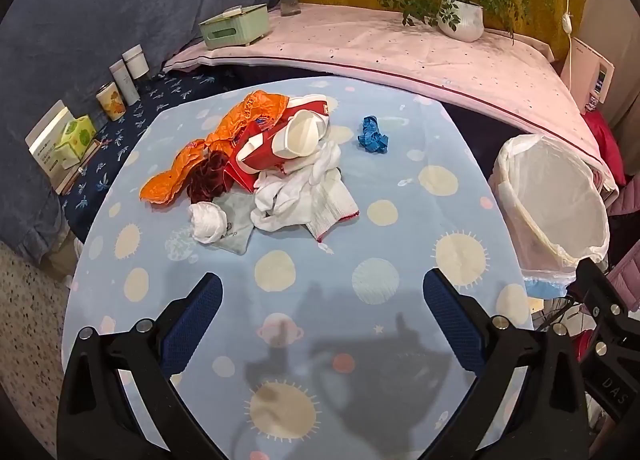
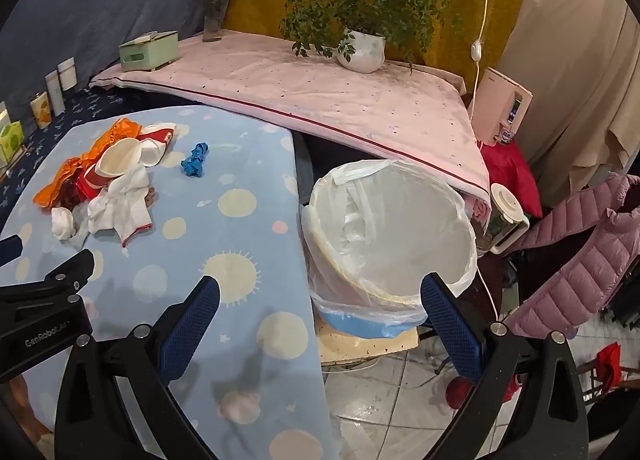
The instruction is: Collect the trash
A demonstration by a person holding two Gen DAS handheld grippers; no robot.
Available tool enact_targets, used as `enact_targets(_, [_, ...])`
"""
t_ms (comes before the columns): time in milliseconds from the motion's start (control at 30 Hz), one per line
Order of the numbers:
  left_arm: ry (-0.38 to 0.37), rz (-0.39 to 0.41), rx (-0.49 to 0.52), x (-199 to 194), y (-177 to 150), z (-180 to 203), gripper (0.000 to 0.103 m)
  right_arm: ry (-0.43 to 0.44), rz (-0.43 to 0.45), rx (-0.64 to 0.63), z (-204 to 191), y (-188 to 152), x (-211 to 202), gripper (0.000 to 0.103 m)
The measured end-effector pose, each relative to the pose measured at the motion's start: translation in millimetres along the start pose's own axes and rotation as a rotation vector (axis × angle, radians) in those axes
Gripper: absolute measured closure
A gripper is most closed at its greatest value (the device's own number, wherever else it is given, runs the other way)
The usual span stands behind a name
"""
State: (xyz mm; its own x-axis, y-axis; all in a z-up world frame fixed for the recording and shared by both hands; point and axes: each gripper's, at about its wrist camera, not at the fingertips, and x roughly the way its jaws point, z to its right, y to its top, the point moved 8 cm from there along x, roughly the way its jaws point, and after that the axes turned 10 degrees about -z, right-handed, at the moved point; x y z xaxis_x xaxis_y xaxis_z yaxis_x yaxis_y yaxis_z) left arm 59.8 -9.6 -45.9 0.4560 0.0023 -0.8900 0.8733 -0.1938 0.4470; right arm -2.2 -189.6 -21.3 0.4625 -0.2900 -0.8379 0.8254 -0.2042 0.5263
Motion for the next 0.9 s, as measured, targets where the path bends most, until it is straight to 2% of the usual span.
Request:
enact_targets(467, [-0.007, 0.017, 0.022, -9.2, 7.0, 5.7, 0.007, -0.033, -0.010, 0.003, 7.7, 2.2, -4.8, 0.007])
enact_targets(900, [-0.049, -0.019, 0.007, -22.1, 8.0, 10.6, 0.007, -0.040, 0.005, 0.018, 14.4, 7.5, -17.1, 0.007])
